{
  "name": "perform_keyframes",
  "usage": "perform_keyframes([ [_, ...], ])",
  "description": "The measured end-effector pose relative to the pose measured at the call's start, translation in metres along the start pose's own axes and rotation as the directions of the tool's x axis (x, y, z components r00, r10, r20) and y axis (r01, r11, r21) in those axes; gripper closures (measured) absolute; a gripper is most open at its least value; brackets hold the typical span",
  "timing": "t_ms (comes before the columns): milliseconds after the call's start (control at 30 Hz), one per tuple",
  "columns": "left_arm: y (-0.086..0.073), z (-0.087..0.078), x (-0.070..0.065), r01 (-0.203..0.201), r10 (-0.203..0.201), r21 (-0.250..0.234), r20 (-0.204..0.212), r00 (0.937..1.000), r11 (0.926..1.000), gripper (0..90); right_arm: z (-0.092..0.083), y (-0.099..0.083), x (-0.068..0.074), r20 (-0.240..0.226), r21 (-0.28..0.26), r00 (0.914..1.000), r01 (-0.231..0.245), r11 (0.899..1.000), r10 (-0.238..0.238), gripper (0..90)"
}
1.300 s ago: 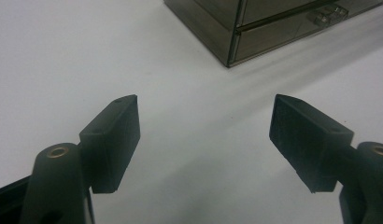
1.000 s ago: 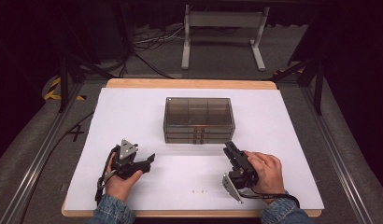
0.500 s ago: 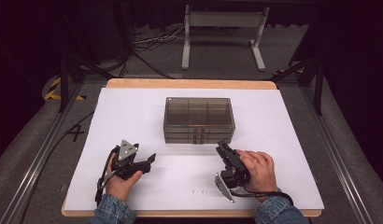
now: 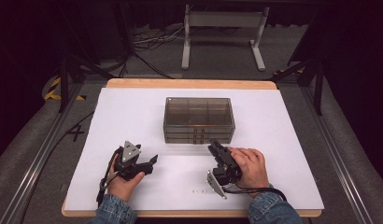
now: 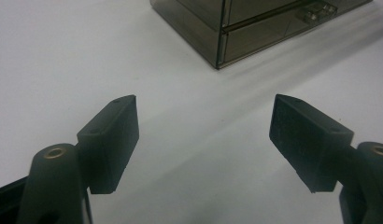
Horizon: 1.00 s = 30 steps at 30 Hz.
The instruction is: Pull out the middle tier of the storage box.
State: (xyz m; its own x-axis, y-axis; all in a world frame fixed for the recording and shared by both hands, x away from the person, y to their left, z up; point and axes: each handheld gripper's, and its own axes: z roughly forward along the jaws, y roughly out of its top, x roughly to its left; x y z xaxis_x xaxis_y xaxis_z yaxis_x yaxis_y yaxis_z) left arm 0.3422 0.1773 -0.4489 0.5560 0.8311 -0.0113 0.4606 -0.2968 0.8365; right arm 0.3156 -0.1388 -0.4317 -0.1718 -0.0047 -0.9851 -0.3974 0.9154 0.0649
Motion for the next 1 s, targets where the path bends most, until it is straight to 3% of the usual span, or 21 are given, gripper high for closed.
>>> perform_keyframes([
  [100,0.0,0.001,-0.002,-0.013,0.013,0.004,0.001,0.9999,0.9999,24.5,0.006,0.005,-0.001,-0.008,-0.018,0.9998,-0.019,1.0,0.019,64.6],
  [500,0.0,0.001,-0.002,-0.011,0.011,0.003,0.005,0.9999,0.9999,24.5,0.024,0.011,0.006,-0.012,-0.017,0.9999,-0.001,1.0,0.0,65.7],
  [733,0.0,0.001,-0.002,-0.017,0.017,0.008,0.005,0.9998,0.9998,24.5,0.032,0.013,0.011,-0.024,0.0,0.9996,0.012,1.0,-0.012,66.0],
  [1000,0.0,0.002,-0.004,-0.029,0.029,0.013,0.009,0.9995,0.9995,24.5,0.038,0.014,0.015,-0.034,0.009,0.9994,-0.007,1.0,0.008,66.2],
])
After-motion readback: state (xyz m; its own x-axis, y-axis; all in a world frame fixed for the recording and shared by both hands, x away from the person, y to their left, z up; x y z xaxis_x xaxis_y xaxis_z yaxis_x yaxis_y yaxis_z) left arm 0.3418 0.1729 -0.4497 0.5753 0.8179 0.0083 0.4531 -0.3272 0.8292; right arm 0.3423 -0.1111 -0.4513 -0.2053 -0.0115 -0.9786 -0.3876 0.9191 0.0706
